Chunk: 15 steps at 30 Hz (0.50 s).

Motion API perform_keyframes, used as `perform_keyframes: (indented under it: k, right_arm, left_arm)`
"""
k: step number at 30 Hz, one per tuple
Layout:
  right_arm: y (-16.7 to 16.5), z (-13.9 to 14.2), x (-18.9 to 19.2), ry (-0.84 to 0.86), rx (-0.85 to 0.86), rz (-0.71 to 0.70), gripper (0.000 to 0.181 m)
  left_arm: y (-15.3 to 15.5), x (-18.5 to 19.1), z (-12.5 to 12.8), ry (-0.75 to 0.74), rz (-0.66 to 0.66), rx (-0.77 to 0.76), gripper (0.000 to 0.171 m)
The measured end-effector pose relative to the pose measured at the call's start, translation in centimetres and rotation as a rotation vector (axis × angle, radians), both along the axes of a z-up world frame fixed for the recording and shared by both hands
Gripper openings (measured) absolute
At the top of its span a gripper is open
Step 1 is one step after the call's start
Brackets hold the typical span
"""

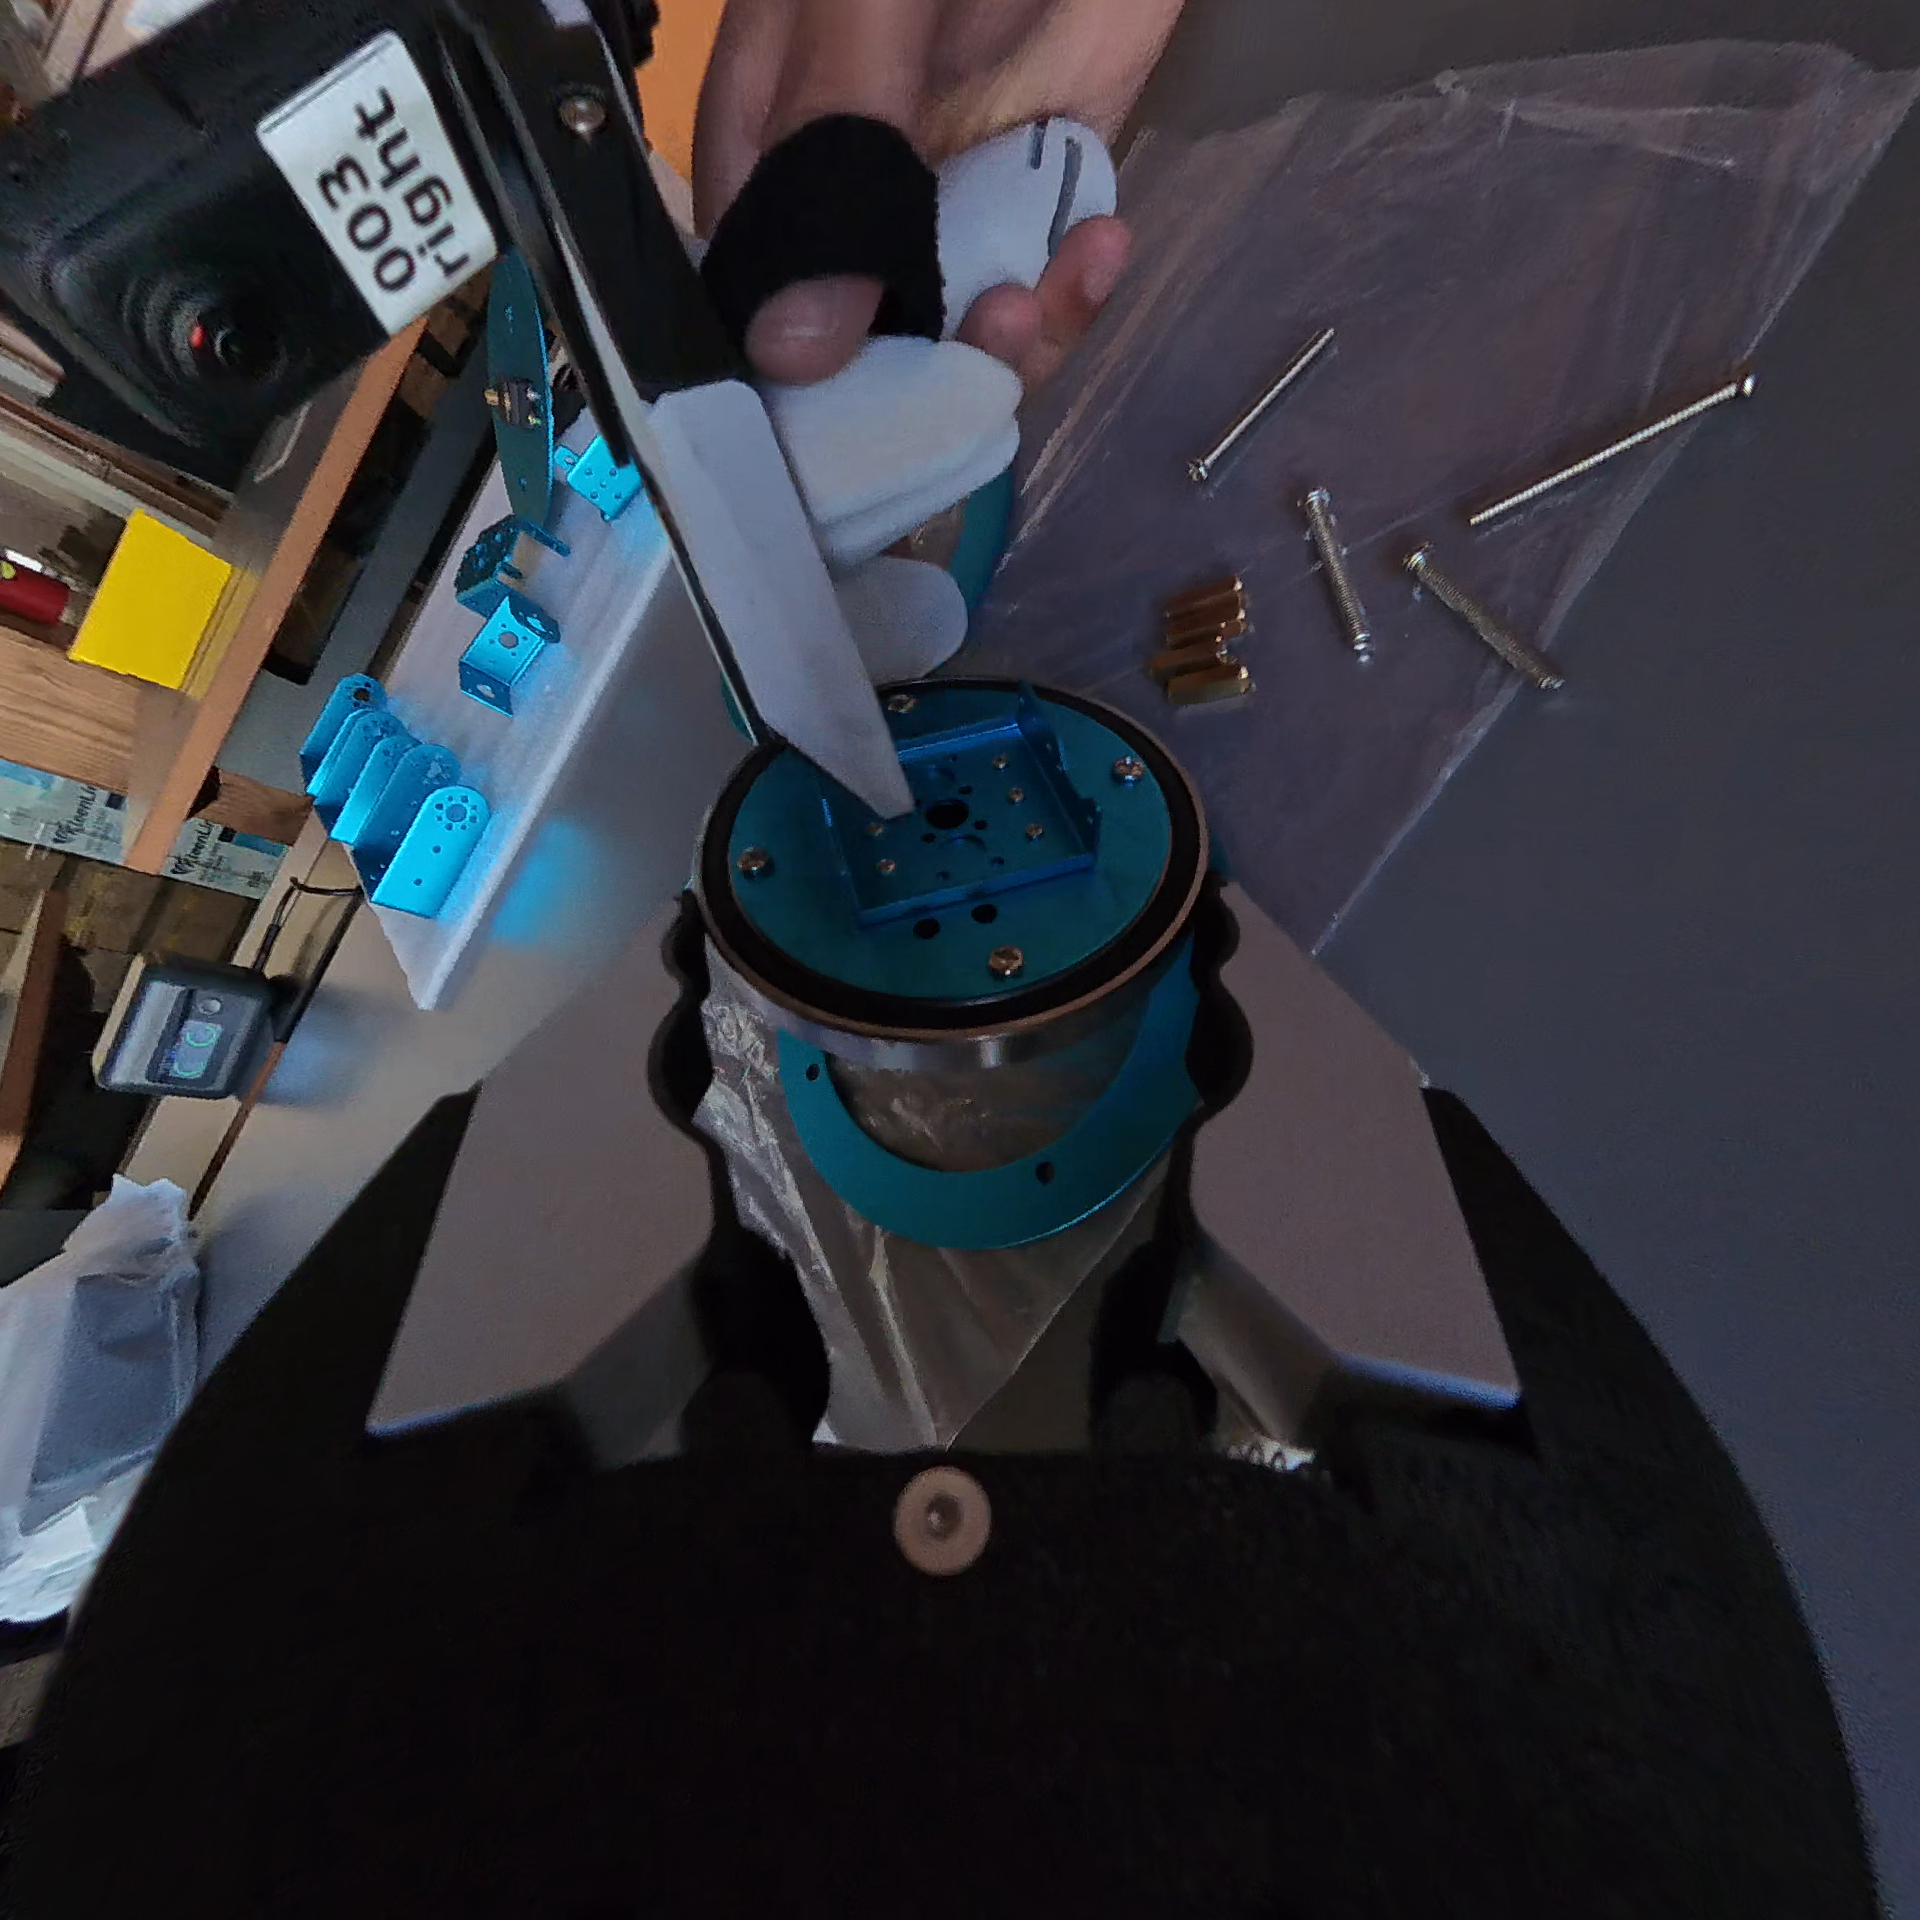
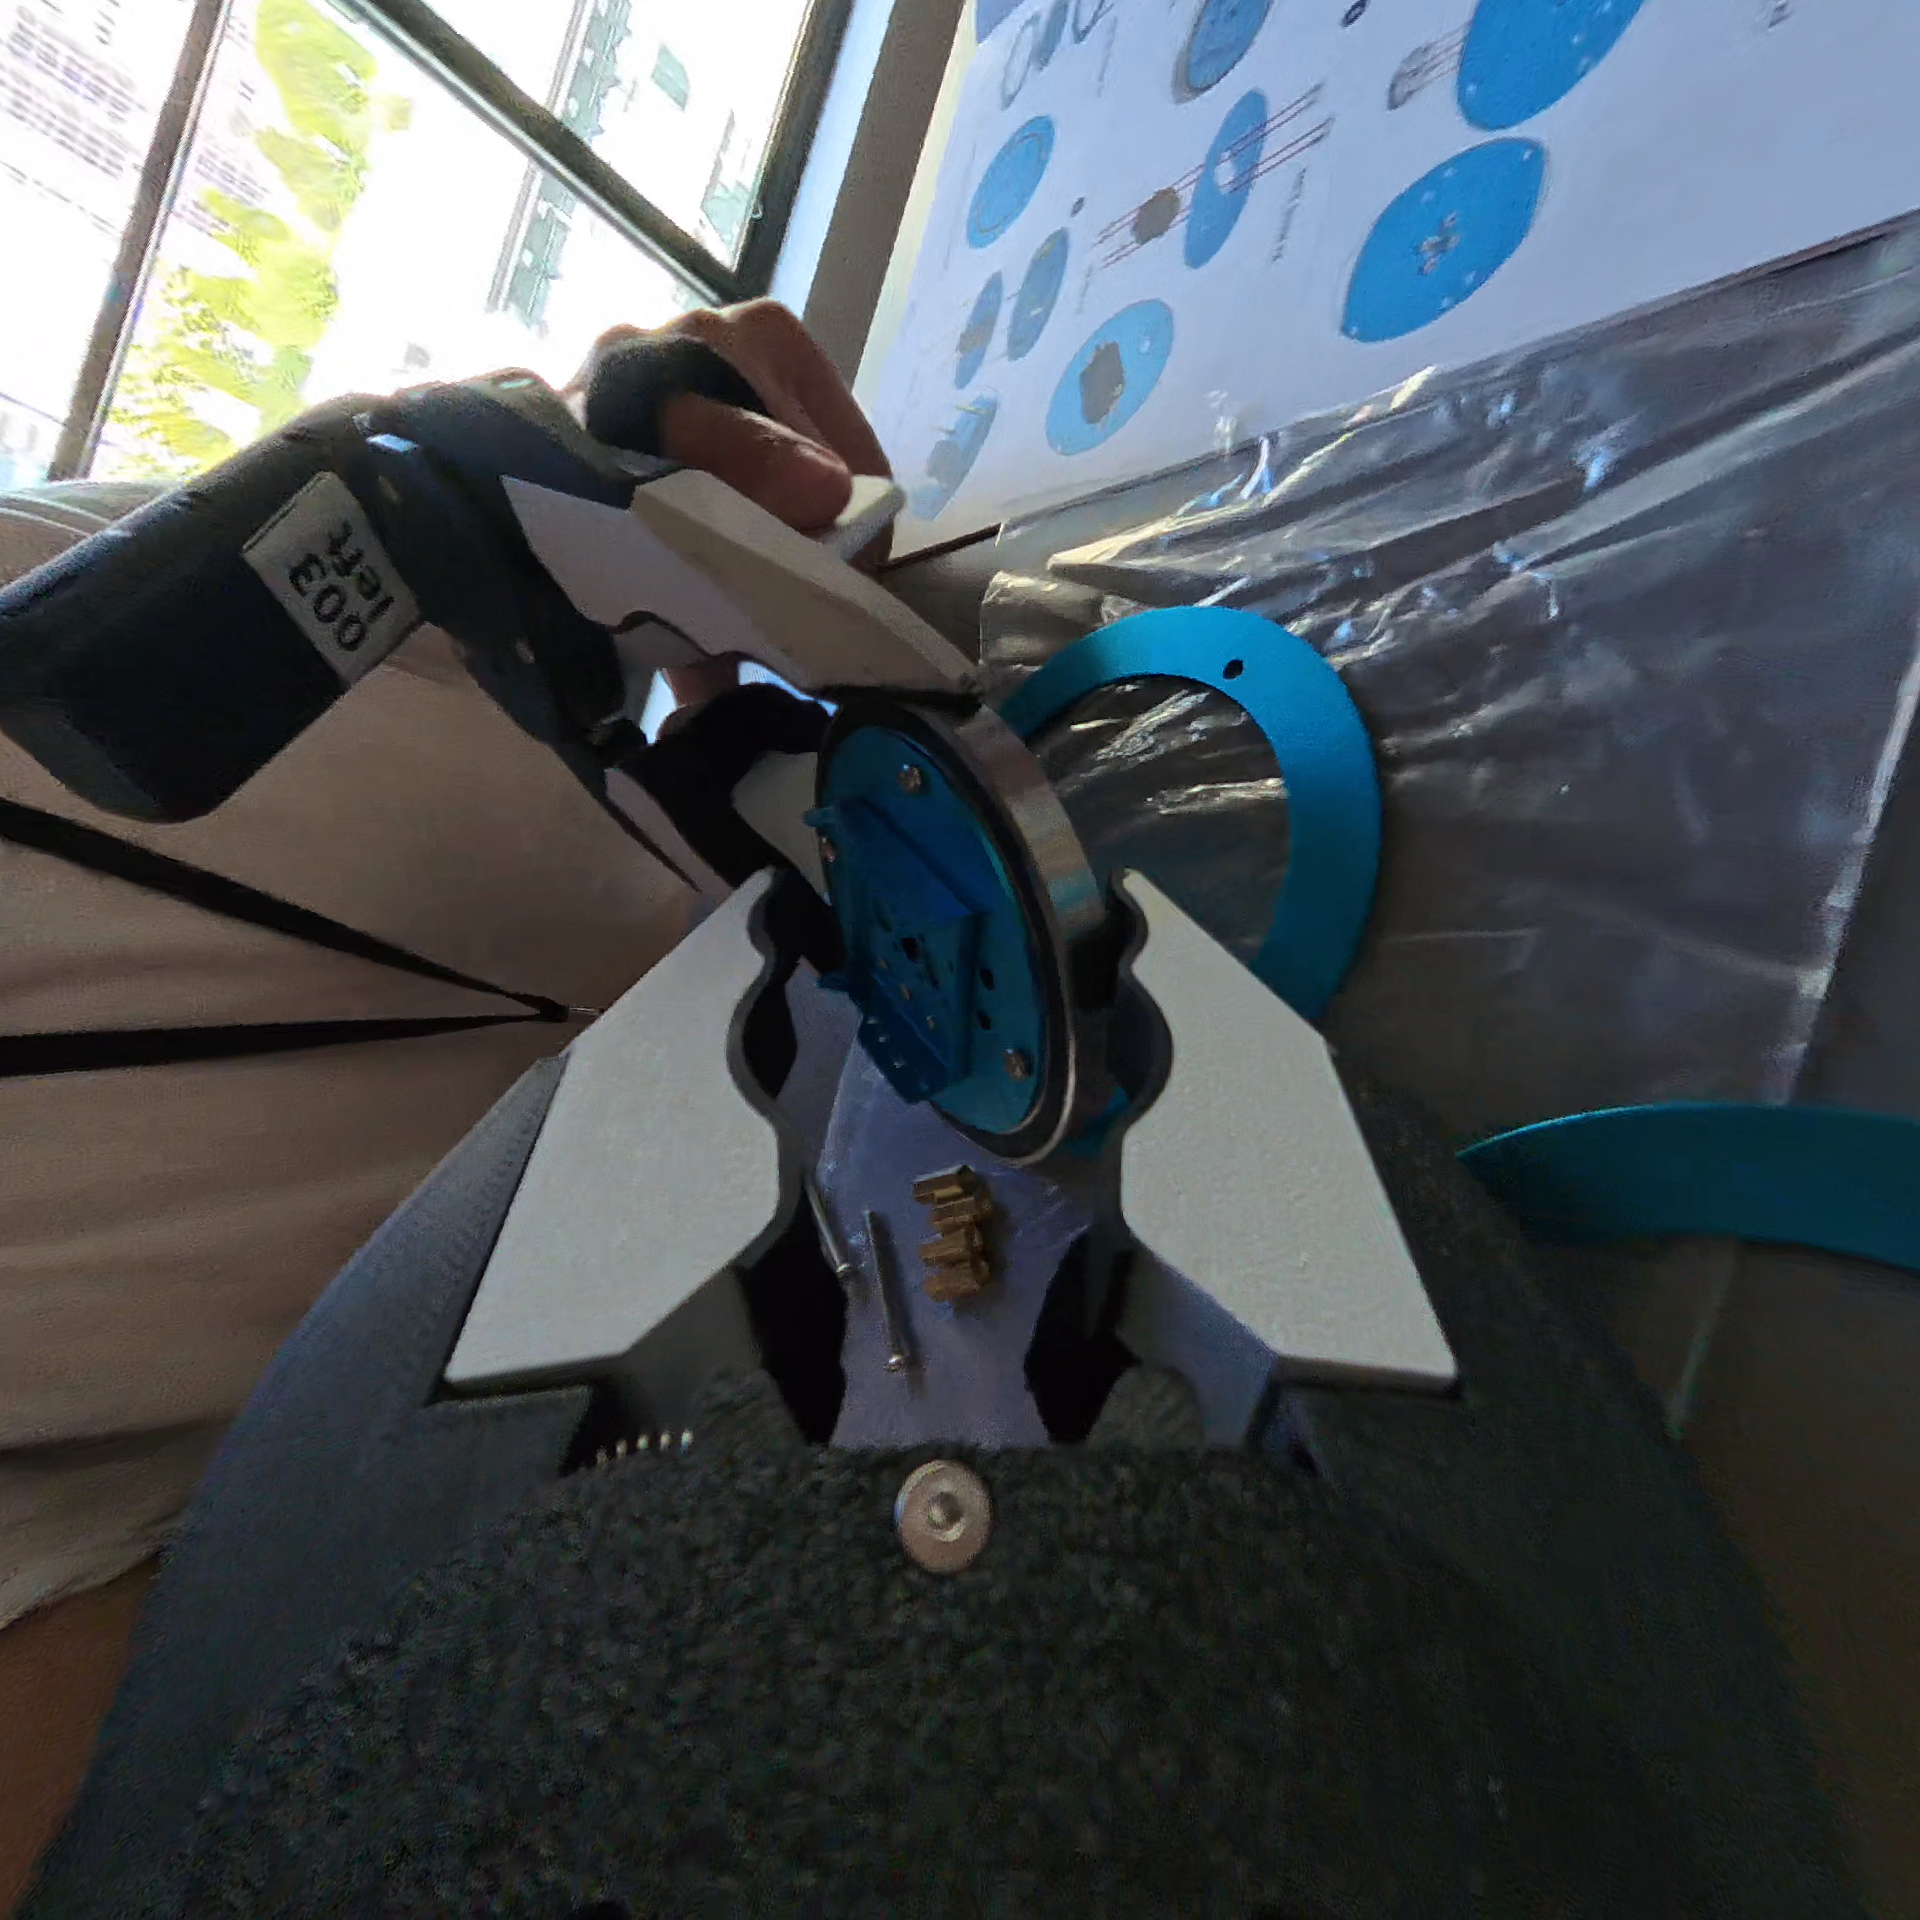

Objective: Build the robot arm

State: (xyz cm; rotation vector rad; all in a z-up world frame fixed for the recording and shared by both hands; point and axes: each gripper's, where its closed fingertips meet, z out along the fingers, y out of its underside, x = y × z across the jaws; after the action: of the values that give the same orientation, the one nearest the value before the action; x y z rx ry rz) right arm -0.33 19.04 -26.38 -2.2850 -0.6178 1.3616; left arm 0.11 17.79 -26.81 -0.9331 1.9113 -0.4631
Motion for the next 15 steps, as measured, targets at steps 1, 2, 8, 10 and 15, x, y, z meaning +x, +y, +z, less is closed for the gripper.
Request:
perform_keyframes:
  k: [1, 2, 8, 10, 15]
  right_arm:
    - [-0.1, -0.1, 0.1, -0.005, 0.012, 0.013, 0.051]
    - [-0.5, 0.1, 0.2, 0.004, 0.023, 0.034, 0.045]
    - [-2.4, 0.9, 0.6, 0.016, 0.083, 0.034, 0.022]
    - [-2.4, 0.8, 0.8, 0.040, -0.018, -0.024, 0.019]
    - [-2.1, 0.8, 2.1, 0.010, -0.108, -0.209, 0.015]
  left_arm:
    - [-0.1, -0.1, 0.0, 0.000, -0.008, 0.002, 0.093]
    - [-0.3, -0.2, 0.0, 0.000, -0.014, -0.002, 0.093]
    - [-0.8, -0.4, -0.5, -0.003, -0.009, -0.071, 0.091]
    - [-0.8, -0.4, -0.5, 0.001, 0.006, -0.072, 0.090]
    - [0.2, -1.4, 0.5, -0.069, 0.050, -0.120, 0.077]
